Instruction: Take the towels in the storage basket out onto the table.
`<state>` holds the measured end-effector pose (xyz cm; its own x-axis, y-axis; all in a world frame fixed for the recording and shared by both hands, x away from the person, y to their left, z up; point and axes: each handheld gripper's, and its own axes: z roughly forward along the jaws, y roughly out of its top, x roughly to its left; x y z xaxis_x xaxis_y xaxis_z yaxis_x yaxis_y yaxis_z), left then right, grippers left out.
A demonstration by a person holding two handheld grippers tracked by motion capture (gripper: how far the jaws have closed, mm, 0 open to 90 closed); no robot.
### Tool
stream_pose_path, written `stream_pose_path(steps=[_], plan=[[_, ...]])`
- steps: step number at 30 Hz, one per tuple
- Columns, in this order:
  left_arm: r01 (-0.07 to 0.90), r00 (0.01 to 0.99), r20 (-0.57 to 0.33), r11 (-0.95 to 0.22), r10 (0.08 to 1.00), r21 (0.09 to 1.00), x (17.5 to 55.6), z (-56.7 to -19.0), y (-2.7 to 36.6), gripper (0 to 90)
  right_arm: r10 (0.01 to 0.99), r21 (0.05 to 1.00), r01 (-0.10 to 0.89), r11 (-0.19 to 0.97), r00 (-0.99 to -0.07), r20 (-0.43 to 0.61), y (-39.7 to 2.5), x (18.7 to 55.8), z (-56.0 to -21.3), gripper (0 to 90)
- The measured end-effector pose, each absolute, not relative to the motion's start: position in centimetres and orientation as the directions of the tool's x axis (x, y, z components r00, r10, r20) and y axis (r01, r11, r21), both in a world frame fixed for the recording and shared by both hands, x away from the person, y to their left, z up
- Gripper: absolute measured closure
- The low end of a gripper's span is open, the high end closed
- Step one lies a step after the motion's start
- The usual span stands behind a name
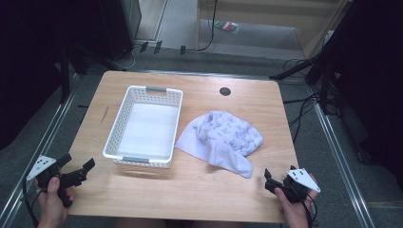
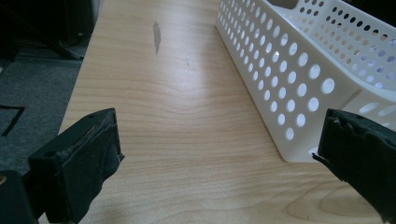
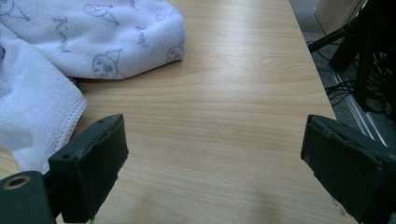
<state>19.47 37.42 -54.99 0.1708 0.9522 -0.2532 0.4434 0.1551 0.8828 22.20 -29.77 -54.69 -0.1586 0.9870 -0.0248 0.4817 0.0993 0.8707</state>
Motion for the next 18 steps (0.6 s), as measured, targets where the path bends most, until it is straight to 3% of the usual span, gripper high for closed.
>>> stream_pose_path(steps=[18], plan=[[0.460, 0.163, -0.229, 0.131, 0.960, 0.878, 19.72, -55.09, 37.10, 0.0, 0.987, 0.871, 0.481, 0.098, -0.160, -0.022, -29.79, 22.20, -54.69, 7.1]])
